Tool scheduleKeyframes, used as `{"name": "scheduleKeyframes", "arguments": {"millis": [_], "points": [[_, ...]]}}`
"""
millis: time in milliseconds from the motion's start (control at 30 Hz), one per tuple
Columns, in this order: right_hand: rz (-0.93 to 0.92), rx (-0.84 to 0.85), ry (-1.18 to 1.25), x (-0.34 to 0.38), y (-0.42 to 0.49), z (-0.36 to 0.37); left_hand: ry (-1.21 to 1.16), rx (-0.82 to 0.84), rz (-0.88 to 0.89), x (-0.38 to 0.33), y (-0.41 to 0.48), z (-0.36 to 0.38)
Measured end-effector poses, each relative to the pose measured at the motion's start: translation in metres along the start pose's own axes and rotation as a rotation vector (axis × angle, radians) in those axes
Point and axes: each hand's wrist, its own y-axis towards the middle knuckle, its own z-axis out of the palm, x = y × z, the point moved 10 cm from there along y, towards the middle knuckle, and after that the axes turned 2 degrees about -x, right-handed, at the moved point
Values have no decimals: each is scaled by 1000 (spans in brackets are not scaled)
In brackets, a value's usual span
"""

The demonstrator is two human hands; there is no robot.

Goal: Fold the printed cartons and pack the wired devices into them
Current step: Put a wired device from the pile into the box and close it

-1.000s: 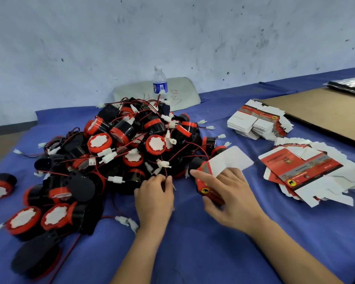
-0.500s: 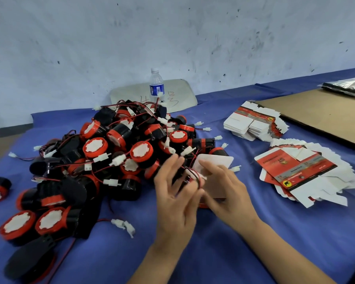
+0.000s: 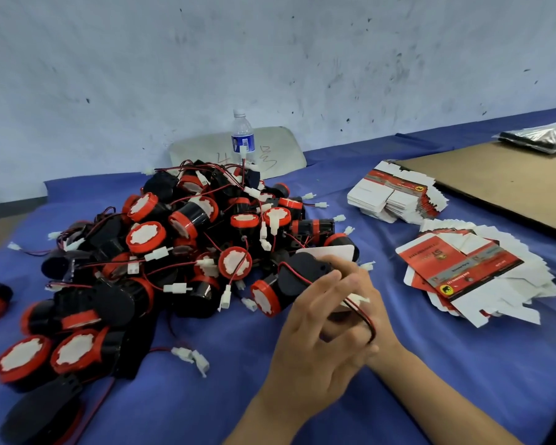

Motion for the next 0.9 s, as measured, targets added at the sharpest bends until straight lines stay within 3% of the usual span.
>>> {"name": "scheduleKeyframes", "arguments": {"millis": [133,300,400,533,733,900], "points": [[111,16,-5,-20,6,7,-40,-38,-56,11,-3,-3],[-204,-171,-93,19,3,-7,-82,-230,-189,28,-4,-28],[-274,-325,-165,22,0,-20,-74,-331,-247,38,-6,-41],[-178,-390,64,7,0,-37,24,-372,-361,62,-8,-52],[-25,-606,184,-13,-4,-60,222,-482,-613,105,-29,-76],[178,-729,579,-41,-1,-80,183,-374,-530,99,-20,-67]]}}
